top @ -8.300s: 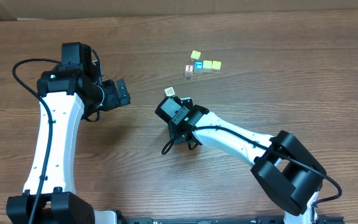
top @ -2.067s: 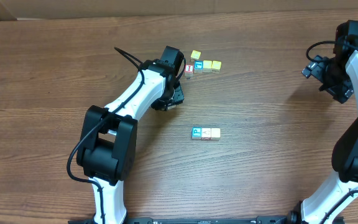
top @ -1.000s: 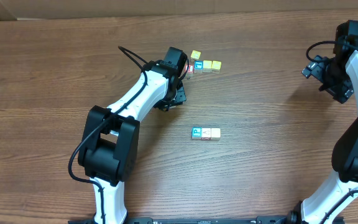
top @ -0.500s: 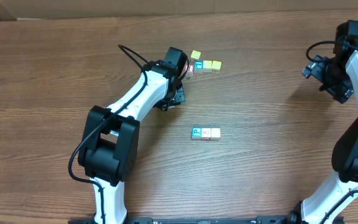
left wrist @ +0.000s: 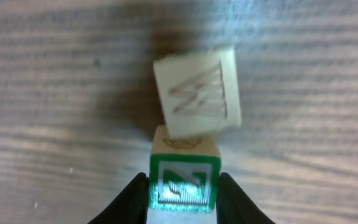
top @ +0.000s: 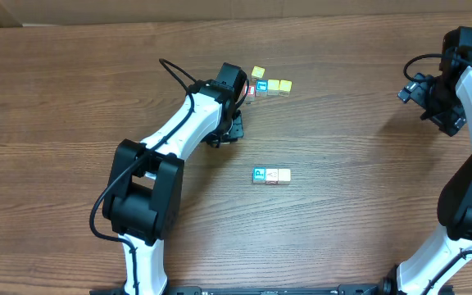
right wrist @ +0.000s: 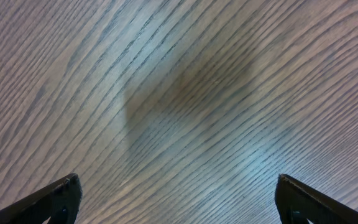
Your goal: Flip 5 blocks
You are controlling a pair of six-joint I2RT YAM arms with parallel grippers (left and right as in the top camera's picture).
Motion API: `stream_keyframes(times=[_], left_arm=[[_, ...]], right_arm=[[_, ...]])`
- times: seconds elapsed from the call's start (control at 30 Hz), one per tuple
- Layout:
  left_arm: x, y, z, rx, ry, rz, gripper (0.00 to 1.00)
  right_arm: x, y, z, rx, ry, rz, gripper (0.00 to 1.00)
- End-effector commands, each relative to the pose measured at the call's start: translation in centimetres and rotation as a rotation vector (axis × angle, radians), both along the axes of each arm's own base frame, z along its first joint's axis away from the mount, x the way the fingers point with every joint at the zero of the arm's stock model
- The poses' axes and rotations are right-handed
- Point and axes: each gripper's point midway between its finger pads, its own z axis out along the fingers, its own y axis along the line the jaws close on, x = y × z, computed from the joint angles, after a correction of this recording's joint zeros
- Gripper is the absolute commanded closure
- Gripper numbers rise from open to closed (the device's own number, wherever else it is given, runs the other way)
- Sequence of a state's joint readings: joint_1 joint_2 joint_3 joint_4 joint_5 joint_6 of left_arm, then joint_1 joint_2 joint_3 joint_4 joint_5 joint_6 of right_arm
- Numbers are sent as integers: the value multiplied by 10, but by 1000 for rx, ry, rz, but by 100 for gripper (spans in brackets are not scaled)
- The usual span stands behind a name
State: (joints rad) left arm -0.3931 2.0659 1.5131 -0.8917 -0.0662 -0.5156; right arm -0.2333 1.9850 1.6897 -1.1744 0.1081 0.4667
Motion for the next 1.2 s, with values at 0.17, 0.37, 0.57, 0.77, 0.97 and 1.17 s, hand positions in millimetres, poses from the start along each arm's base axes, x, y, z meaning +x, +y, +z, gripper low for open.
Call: stream_keyframes(times=[0.17,0.37,0.57,0.77,0.97,1.17], left_arm=[[-20,0,44,-17,-12,-43,71],[-11,-2,38,3,-36,-127,43],[-1,-6,36,-15,-69,-132,0],[-4,-6,35,-5,-57,-148,51],[-6,-5,26,-6,-60,-141,47],[-6,4,5,27,-89,-112,49]], right_arm=[[4,-3,15,-13,-43,1,0],[4,-3,15,-13,-42,1,0],[4,-3,15,-13,-42,1,0],[4,-3,15,-13,-42,1,0],[4,-3,15,-13,-42,1,0],[4,-3,15,-13,-42,1,0]])
